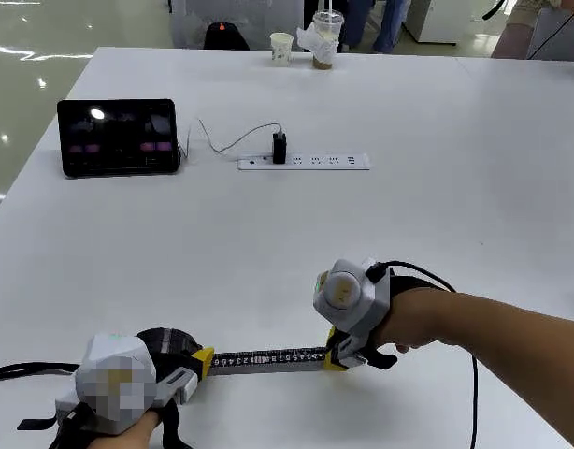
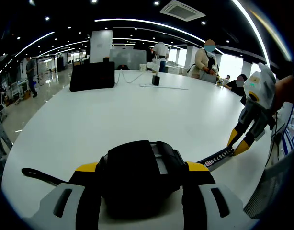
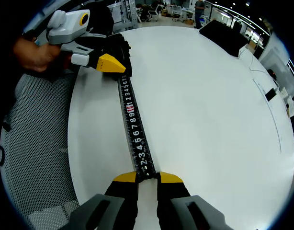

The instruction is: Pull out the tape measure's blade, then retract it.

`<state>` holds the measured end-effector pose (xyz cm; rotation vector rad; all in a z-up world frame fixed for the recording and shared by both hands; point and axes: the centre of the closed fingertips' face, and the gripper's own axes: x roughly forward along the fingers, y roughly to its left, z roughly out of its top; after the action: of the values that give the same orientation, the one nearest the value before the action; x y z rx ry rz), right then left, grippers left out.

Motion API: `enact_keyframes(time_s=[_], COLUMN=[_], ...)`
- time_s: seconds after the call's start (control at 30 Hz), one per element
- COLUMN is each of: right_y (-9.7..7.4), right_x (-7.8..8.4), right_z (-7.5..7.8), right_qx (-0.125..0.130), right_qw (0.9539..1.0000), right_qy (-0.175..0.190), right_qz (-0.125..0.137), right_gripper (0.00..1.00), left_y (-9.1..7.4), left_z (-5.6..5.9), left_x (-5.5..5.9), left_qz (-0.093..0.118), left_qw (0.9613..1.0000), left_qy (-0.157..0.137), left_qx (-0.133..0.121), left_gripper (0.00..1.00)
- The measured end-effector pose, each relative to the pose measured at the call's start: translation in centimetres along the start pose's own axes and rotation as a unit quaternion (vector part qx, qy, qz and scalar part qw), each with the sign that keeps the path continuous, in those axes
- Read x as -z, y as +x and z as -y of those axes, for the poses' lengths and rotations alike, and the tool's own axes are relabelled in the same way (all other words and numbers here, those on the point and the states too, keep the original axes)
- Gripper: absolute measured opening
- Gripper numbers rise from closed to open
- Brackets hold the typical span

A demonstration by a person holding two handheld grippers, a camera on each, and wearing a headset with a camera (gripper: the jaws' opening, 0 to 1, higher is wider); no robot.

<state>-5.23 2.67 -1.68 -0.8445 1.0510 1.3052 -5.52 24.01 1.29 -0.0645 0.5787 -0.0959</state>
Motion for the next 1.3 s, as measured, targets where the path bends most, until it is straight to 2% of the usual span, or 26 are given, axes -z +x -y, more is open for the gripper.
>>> enact_keyframes(time_s=[1.3], right_y=[0.42], right_x=[-0.98], right_z=[-0.19], right_qx=[0.001], right_qw=[0.9996], right_qy=[0.026], right_qz=[-0.014], right_gripper=[0.11], left_y=[-0.1], left_z=[0.0], left_x=[0.09], left_qz=[-0.001], left_qw=[1.0], left_qy=[-0.001], left_qx=[0.0], left_gripper=[0.64])
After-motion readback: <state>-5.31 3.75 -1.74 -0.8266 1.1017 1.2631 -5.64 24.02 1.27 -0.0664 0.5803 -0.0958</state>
